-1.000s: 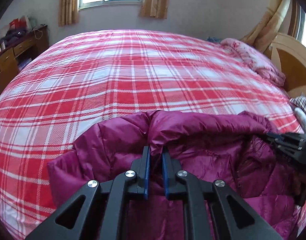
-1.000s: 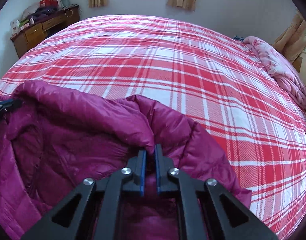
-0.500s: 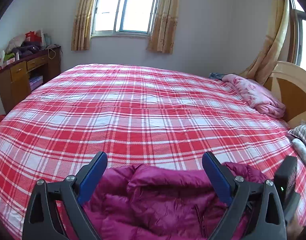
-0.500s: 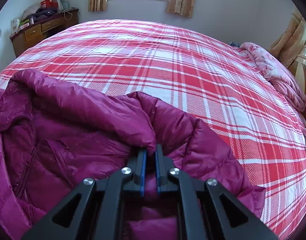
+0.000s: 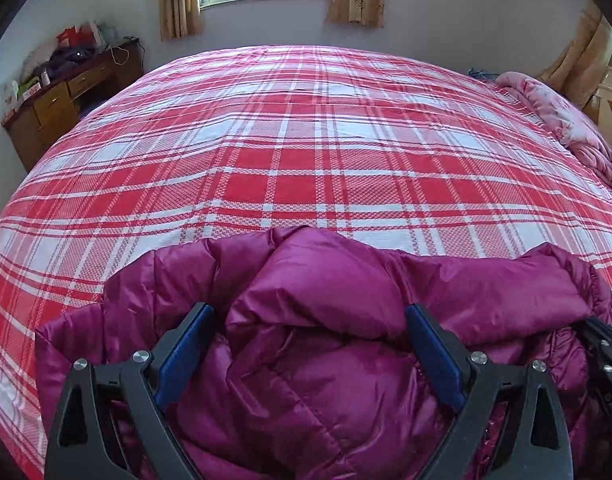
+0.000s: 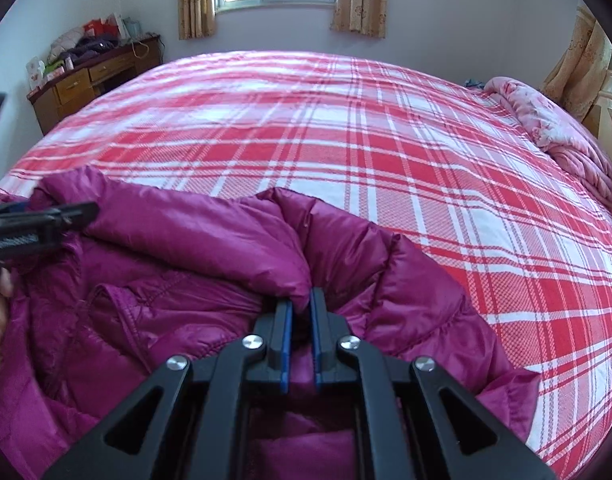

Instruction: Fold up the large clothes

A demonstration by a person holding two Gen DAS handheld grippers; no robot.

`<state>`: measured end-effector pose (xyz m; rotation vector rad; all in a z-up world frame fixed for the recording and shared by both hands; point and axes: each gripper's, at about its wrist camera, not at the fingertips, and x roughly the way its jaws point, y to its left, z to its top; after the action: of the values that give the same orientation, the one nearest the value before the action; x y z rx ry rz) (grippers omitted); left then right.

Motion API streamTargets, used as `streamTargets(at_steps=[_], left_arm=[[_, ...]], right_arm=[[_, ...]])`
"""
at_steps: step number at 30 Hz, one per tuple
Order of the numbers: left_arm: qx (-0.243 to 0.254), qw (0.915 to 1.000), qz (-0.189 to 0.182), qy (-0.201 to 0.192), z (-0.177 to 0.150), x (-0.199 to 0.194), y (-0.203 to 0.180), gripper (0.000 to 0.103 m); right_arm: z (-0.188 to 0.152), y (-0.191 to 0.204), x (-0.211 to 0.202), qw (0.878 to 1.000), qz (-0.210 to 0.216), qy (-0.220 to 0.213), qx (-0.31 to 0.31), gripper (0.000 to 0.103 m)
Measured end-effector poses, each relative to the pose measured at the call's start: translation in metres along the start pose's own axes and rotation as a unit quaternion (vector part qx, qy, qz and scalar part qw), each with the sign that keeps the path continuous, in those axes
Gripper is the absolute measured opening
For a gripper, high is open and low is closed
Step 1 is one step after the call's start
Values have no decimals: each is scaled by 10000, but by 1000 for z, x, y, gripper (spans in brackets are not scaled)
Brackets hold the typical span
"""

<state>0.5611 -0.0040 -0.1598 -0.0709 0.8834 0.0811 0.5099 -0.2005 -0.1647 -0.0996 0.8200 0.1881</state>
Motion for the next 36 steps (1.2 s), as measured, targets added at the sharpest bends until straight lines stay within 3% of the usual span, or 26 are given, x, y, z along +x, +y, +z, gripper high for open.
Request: streamTargets(at_steps=[2,5,9,11,13,16,36], left_arm=[[40,10000,4,-19,-2,-1,-3,96],[41,10000,-43,-4,-2,2,-3,96],[-21,10000,-94,-10,-3,4,-1,96],[-24,10000,-91,-7,-4,4,-1,96],[-28,9999,-95,23,-4,6,-1,96],[34,10000,-18,76,-6,9,-3,97],[268,9990,283,216,-5,15,-12,100]], right_arm=[[1,-4,-17,9994,145,-166,255,15],[11,-2,-42,9961,405,-553,561,27],[34,17,-39,9930,623,-655,763,56],[39,33,-21,9965,440,-467,540,56],[39,45,4,9990,219,-195,328,47],[30,39,28,9987,241,152,426,44],[20,46,43,9992,-254,304,27,43]])
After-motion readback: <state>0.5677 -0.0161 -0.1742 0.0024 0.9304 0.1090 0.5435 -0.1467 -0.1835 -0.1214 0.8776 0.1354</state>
